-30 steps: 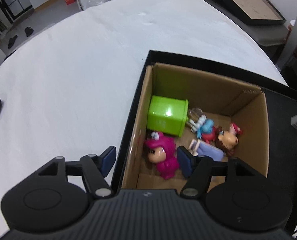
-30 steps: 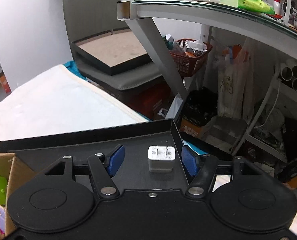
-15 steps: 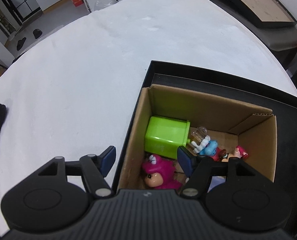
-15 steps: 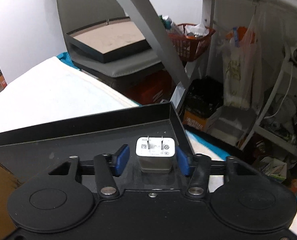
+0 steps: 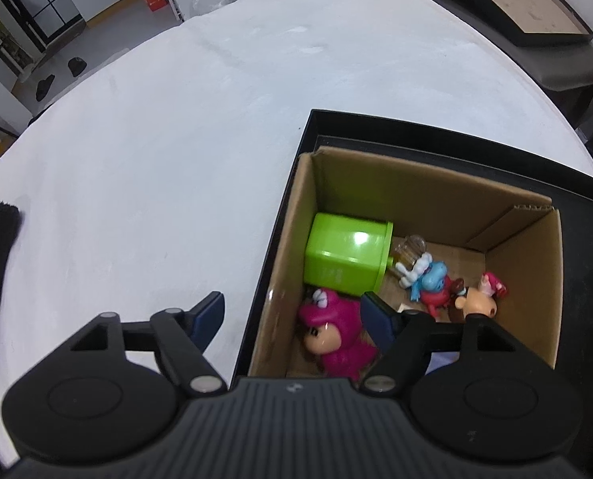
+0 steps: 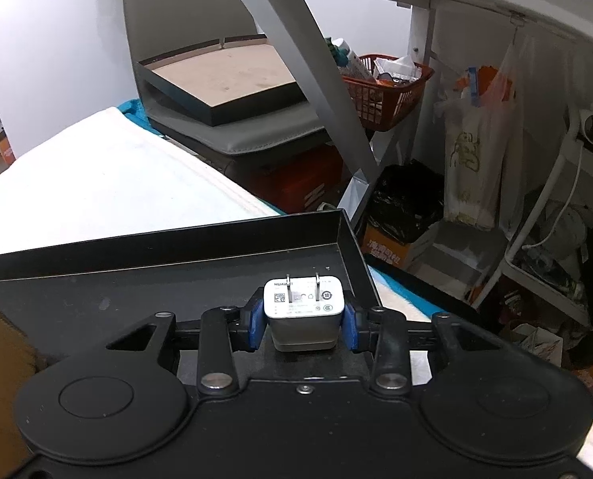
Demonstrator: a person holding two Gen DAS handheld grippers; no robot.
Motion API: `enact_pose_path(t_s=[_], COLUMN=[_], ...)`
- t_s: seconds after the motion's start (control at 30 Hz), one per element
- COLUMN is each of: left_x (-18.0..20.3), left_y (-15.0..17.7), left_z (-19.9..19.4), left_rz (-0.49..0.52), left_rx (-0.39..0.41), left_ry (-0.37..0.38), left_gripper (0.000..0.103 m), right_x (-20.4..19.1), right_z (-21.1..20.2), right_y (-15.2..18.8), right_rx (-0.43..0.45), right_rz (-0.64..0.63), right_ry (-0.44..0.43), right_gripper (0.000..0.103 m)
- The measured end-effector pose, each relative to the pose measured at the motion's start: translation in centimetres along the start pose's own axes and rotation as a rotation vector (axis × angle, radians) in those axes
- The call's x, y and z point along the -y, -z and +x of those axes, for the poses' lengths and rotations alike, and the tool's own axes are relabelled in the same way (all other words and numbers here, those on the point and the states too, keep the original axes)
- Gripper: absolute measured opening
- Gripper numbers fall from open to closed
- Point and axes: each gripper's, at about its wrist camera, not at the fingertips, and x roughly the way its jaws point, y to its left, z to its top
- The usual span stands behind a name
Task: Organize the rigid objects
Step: 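Carry the white plug adapter into the box and open the right gripper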
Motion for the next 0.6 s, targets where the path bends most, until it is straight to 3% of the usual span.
enact_pose_path(t_s=[0.27,0.6], left_x=[-0.1,-1.0], left_y=[1.7,2.7], left_z=[-1.8,-2.4], left_rz=[-0.007,-0.006], left_rx=[-0.011,0.002], left_ry=[0.053,0.096], left_gripper=[0.074,0.074], right_x=[-0.1,-2.6], right_z=[-4.1,-8.7], right_y=[-1.6,-2.4], right_rx=[0.037,0.101], right_rz=[0.024,-0.032], right_ry=[-0.086,-0.201], right_gripper=[0.037,0.037])
